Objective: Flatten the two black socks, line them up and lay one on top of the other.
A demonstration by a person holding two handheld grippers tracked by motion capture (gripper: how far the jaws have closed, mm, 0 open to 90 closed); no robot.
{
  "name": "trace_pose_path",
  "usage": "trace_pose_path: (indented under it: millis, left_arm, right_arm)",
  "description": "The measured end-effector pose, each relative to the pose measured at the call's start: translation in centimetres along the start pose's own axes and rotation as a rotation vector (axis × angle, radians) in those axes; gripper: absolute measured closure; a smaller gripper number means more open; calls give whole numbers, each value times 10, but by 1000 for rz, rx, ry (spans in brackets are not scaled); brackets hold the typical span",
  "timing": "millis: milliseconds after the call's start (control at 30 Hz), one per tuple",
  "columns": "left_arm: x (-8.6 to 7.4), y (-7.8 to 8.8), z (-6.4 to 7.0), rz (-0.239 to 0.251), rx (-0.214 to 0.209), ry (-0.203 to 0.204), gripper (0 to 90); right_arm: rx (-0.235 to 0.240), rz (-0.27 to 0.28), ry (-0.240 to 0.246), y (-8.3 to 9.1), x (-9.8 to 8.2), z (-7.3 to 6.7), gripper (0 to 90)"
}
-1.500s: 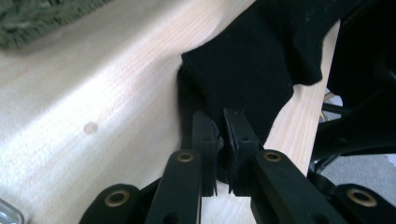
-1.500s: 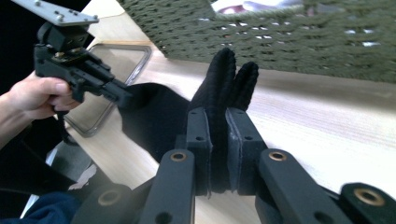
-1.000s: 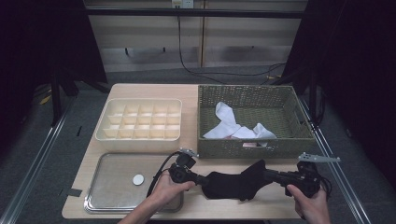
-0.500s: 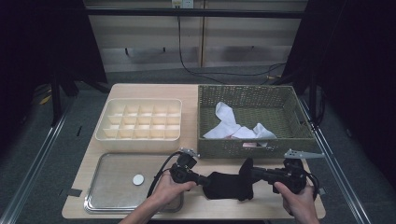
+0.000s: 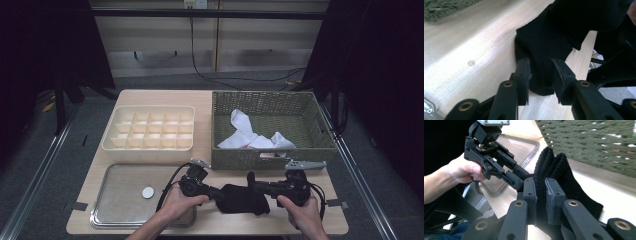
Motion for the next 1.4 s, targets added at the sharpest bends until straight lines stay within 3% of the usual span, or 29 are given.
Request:
trace_pose_path:
  millis: [100, 133, 233, 633, 767, 933, 1067, 1200, 1300, 1400]
  left_arm:
    - [-1, 0, -1, -9, 15, -14, 790]
    - [-1, -1, 0, -5, 4, -1, 818]
    - [-1, -1, -1, -11, 3, -6, 848]
    - [-2, -5, 0, -19, -2, -9, 854]
    - [-2, -2, -4, -16, -6, 11, 775]
    - [-2, 2, -4, 8, -7, 24, 759]
    - [-2, 2, -4, -1, -6, 11, 760]
    - [-2, 3, -4, 3, -10, 11, 779]
    - [-3, 3, -4, -8, -21, 2, 869]
    - [-3, 1, -3, -19, -25, -1, 887]
  right_arm:
    - [1, -16, 3, -7, 2, -2, 798]
    - [7, -17, 3, -9, 3, -2, 798]
    - [11, -28, 7, -14, 6, -3, 798]
    - [28, -71, 5, -40, 2, -4, 797]
    - [25, -89, 6, -45, 0, -4, 795]
    - [27, -97, 5, -49, -1, -5, 791]
    - [17, -108, 7, -54, -2, -4, 788]
    - [23, -123, 7, -60, -5, -3, 781]
    - [18, -145, 7, -66, -7, -5, 771]
    - [14, -154, 9, -69, -8, -5, 760]
Point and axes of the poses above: each handheld gripper's, and its own axes: y roughly backward along the jaws, x roughly out of its top, z roughly to its right, the point moved 2 cm from there along -y, roughly forward along the jaws, and after that the axes turned 5 degrees about -z, right-handed, at the moved point
